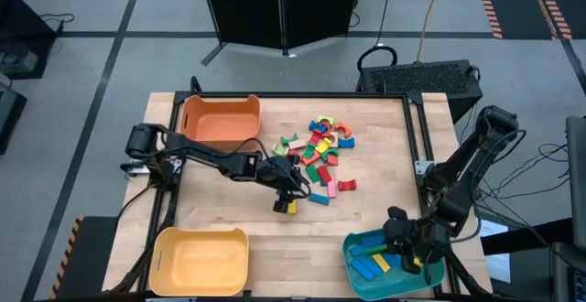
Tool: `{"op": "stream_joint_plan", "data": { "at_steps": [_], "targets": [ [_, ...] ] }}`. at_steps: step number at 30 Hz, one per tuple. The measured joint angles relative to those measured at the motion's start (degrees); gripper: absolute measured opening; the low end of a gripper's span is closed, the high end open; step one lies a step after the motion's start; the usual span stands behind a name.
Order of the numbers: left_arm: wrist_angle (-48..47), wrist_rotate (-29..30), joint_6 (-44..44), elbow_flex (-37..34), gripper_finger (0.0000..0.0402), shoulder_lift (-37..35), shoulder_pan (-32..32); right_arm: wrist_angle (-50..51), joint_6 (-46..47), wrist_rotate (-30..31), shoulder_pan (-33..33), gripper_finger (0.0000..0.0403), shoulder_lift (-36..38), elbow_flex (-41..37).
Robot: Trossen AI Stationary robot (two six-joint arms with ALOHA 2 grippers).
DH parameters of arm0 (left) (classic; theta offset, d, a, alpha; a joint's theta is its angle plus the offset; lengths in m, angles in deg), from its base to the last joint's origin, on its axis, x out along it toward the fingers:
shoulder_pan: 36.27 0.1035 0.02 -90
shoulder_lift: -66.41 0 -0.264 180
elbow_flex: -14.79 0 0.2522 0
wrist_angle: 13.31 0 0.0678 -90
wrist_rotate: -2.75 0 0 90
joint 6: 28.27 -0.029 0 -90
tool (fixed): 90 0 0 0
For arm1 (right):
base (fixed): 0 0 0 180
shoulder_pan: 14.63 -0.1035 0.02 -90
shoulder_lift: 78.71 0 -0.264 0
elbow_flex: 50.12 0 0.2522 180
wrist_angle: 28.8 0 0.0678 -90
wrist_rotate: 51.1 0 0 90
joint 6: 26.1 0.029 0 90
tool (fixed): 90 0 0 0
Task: Sort blocks by size
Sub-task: Put the green rectangular block into the blue bin, then put the blue rectangular block into the blue bin
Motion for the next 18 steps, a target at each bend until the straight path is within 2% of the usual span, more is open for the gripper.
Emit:
{"op": "stream_joint_plan", "data": {
  "at_steps": [8,18],
  "targets": [
    [4.1,-1.6,-1.6,0.0,0.0219,3.3,-0.3,-1.9,1.2,0.5,0.3,0.006,-5.2,0.0],
    [5.5,-1.6,-2.8,0.0,0.0219,3.2,-0.3,-1.6,1.9,6.3,0.3,0.0128,-6.4,0.0]
  ]
}}
